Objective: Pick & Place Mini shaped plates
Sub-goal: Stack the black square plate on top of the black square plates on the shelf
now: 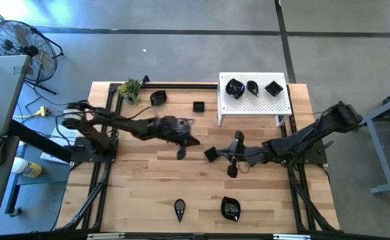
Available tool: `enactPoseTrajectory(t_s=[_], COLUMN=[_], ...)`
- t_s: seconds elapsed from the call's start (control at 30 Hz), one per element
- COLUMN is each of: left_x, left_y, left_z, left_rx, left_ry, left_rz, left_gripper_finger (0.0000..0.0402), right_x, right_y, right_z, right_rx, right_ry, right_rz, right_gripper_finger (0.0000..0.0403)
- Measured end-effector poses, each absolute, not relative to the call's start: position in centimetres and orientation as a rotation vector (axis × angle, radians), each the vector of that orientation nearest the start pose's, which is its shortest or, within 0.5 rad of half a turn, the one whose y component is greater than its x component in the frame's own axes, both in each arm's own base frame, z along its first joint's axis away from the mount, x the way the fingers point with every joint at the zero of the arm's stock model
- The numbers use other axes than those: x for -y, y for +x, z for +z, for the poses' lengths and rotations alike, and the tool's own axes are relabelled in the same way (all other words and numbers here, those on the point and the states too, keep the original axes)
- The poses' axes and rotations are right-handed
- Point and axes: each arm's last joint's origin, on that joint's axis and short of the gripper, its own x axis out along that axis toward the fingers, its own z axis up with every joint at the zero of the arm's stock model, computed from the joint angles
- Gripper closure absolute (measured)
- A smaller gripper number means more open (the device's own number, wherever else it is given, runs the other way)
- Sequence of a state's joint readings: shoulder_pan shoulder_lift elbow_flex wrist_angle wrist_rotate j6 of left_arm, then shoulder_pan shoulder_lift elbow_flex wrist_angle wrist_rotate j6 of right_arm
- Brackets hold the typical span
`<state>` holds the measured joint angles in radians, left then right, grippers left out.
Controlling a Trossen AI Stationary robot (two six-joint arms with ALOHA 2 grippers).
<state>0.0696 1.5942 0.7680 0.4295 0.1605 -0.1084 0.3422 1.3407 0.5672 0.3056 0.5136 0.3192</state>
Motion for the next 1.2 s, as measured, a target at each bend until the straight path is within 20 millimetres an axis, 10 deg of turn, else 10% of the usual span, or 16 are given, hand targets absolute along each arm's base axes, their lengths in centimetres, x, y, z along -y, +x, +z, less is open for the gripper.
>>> enactPoseTrajectory(t_s=[0.23, 0.43, 0.8, 1.2], left_x=[-1.7, -1.6, -1.6, -1.7], left_y=[27.4, 25.1, 24.7, 24.7], left_z=[17.7, 15.6, 15.1, 15.0], left_rx=[-0.019, -0.039, -0.058, -0.068], left_ry=[-0.114, -0.105, -0.079, -0.063], left_rz=[-0.053, -0.005, 0.009, 0.026], left_gripper_finger=[0.0398, 0.0397, 0.0396, 0.0396], right_x=[-6.5, -6.5, -5.1, -5.1], right_y=[26.8, 30.3, 36.2, 37.5], right_z=[21.7, 21.0, 17.4, 14.2], right_rx=[-0.609, -0.754, -0.975, -1.098], right_ry=[0.343, 0.501, 0.607, 0.598], right_rz=[-0.408, -0.471, -0.59, -0.61], right_gripper_finger=[0.0391, 0.0333, 0.0299, 0.0309])
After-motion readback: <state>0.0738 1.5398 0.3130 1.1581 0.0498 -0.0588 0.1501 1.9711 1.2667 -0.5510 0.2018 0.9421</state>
